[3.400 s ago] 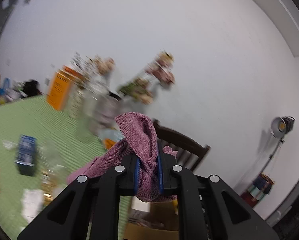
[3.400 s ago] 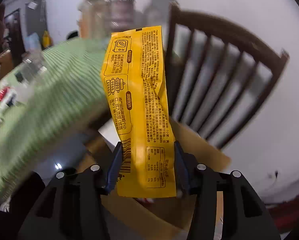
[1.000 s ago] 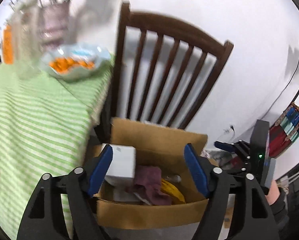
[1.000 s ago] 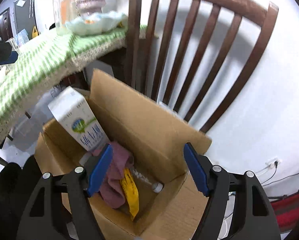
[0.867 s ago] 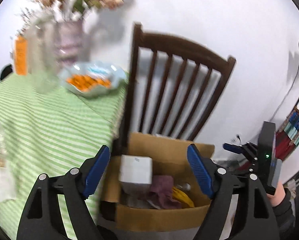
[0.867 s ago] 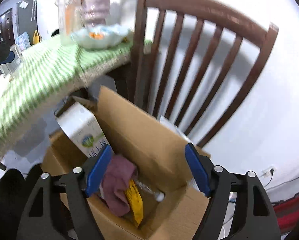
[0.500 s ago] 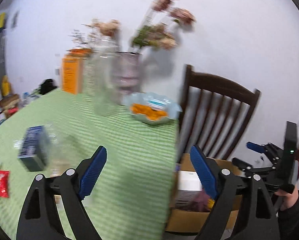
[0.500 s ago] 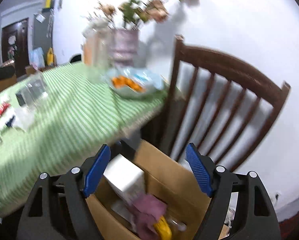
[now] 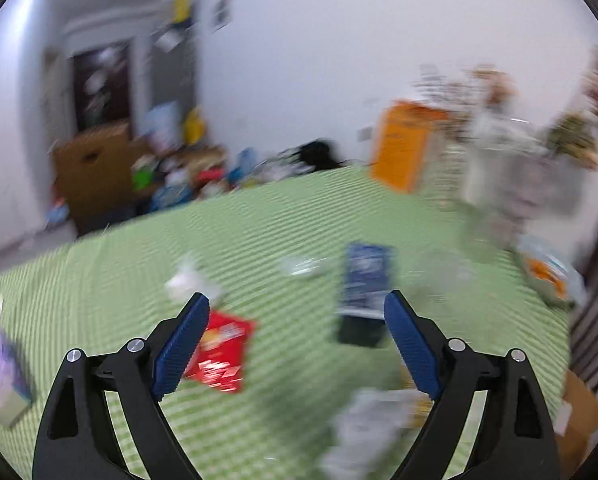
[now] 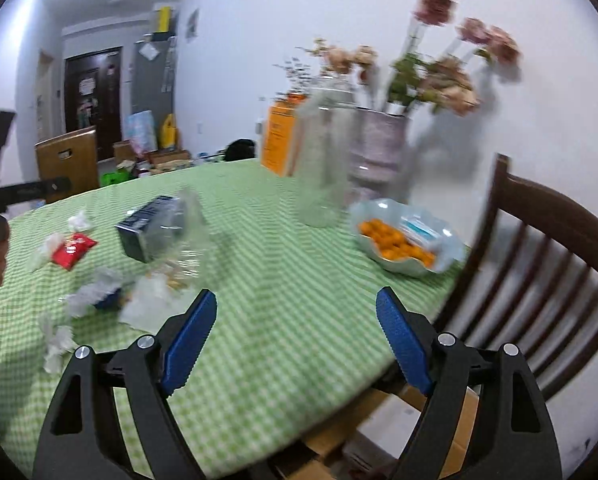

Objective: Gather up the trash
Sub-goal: 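Grasp the clear plastic container with the right tool while the left tool grasps a plastic bag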

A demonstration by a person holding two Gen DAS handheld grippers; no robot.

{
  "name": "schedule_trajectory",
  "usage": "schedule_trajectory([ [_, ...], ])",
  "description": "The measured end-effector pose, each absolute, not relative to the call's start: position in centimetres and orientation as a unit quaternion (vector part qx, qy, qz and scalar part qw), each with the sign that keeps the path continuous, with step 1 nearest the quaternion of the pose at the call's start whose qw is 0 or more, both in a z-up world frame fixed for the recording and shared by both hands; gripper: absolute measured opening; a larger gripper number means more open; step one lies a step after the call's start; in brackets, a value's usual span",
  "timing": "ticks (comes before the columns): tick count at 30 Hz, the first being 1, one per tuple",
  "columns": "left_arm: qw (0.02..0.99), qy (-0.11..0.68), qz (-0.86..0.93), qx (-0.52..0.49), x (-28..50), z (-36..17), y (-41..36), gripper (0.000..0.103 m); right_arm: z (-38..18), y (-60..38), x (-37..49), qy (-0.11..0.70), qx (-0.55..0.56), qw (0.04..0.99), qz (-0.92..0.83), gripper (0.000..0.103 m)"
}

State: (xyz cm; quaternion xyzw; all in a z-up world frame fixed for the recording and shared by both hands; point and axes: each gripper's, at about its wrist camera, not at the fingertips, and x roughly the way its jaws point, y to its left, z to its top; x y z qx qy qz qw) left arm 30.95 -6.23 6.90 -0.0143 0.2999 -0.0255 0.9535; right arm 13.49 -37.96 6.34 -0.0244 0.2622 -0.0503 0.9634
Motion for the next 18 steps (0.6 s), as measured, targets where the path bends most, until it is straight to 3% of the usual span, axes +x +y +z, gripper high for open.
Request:
schedule_trajectory([
  [10, 0.906, 0.407, 0.059, -0.100, 38.2, -0.4, 4.8, 0.084, 6.9, -30.4, 19.9, 0.284, -0.081, 0.955, 0.017, 0.079],
  [12, 0.898, 0.426, 0.029, -0.106, 38.6, -1.3, 5.4, 0.071, 6.8, -28.9, 21.5, 0.292, -0.094, 0.952, 0.027, 0.083],
  [14, 0.893, 0.436, 0.014, -0.107, 39.0, -1.9, 5.8, 0.049, 6.5, -27.3, 23.7, 0.302, -0.116, 0.946, 0.034, 0.085],
  [15, 0.894, 0.434, 0.006, -0.113, 39.0, -2.1, 6.2, 0.045, 6.2, -26.7, 24.8, 0.309, -0.124, 0.942, 0.038, 0.085],
  [16, 0.892, 0.435, -0.005, -0.123, 39.0, -2.2, 6.6, 0.032, 6.0, -26.0, 26.0, 0.315, -0.131, 0.939, 0.040, 0.085],
  [18, 0.886, 0.440, -0.018, -0.141, 39.2, -2.3, 7.6, 0.022, 5.2, -25.0, 28.5, 0.333, -0.136, 0.932, 0.040, 0.085],
])
